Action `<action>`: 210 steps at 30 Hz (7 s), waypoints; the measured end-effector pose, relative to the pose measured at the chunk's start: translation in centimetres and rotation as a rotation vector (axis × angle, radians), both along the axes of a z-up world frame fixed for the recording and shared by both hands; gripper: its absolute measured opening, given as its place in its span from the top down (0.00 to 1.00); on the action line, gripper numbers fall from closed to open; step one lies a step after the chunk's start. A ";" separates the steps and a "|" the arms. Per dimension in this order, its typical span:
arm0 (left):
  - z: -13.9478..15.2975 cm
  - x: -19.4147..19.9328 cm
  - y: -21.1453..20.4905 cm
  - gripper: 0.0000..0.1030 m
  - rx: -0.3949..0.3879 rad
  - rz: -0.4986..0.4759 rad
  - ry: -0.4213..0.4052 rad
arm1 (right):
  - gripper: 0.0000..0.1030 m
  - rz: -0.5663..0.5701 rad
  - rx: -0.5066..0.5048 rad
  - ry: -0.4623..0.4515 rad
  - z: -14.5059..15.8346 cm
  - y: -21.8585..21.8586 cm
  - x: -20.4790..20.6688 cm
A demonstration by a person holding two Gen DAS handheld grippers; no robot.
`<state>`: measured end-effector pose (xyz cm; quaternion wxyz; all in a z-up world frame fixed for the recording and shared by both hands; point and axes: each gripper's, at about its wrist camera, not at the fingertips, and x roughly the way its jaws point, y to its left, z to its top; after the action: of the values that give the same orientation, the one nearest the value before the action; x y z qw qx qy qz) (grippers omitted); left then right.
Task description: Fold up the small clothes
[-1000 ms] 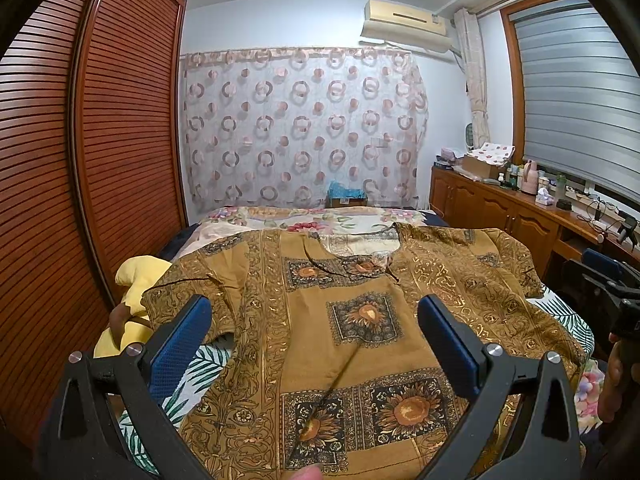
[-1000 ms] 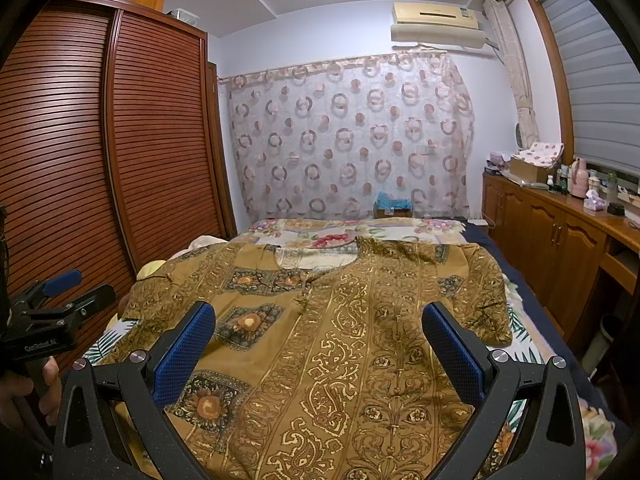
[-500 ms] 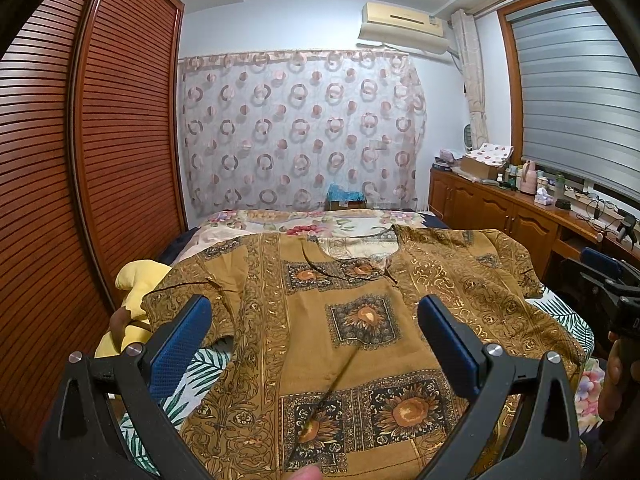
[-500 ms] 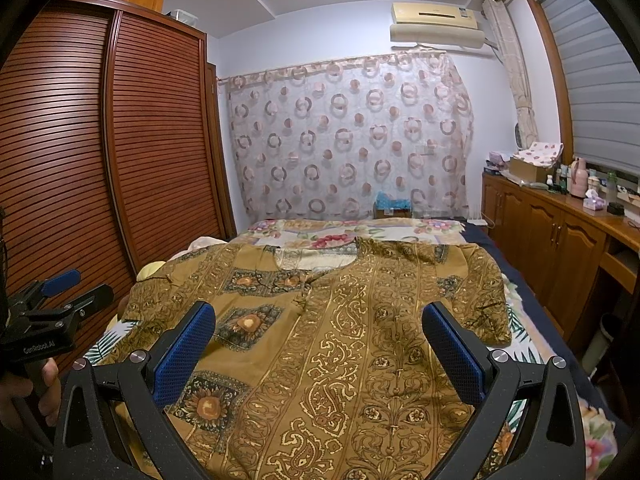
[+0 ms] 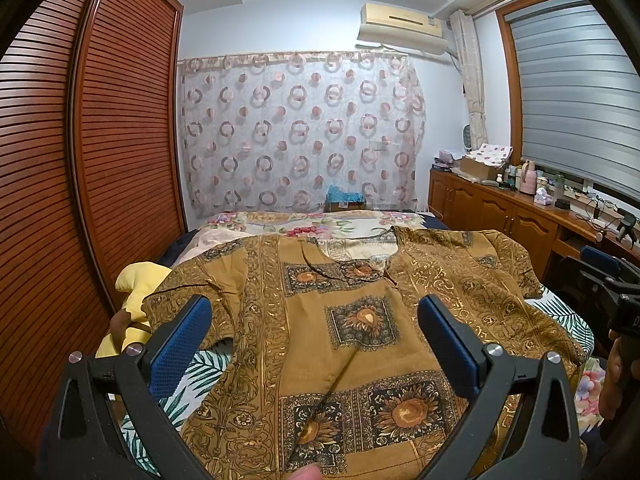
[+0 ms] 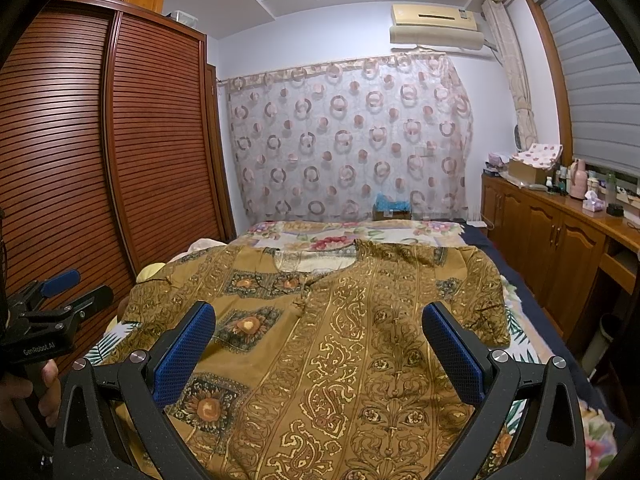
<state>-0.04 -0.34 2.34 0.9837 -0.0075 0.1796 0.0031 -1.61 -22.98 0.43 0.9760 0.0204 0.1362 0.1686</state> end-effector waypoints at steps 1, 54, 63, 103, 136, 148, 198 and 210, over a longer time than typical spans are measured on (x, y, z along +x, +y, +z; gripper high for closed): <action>0.2 0.1 0.0 0.00 0.000 0.000 -0.001 | 0.00 -0.001 0.000 0.000 0.0 0.0 0.0; -5.4 6.8 10.2 0.00 0.014 0.071 0.194 | 0.00 0.265 -0.096 0.145 -1.1 3.4 11.9; -7.4 9.9 15.8 0.10 -0.072 0.119 0.306 | 0.00 0.335 -0.142 0.221 -0.3 4.9 17.1; -1.4 18.2 14.7 0.95 -0.151 -0.065 0.327 | 0.00 0.411 -0.095 0.363 -0.1 8.1 31.3; -9.2 17.5 15.7 0.28 -0.065 0.005 0.538 | 0.30 0.512 -0.142 0.407 0.2 15.4 33.0; -11.8 17.1 14.5 0.23 -0.028 0.002 0.528 | 0.51 0.555 -0.210 0.512 -2.2 20.9 38.9; -7.2 24.6 -3.4 0.21 0.050 -0.365 0.486 | 0.28 -0.185 -0.039 0.491 -4.3 -9.4 25.9; -10.5 24.8 -6.5 0.20 0.118 -0.398 0.566 | 0.40 -0.126 -0.037 0.531 -4.7 -10.5 25.8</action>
<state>24.80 -6.85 -8.20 0.8750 0.0854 0.4426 -0.1765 24.20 -33.44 -4.28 0.9148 0.0547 0.3890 0.0940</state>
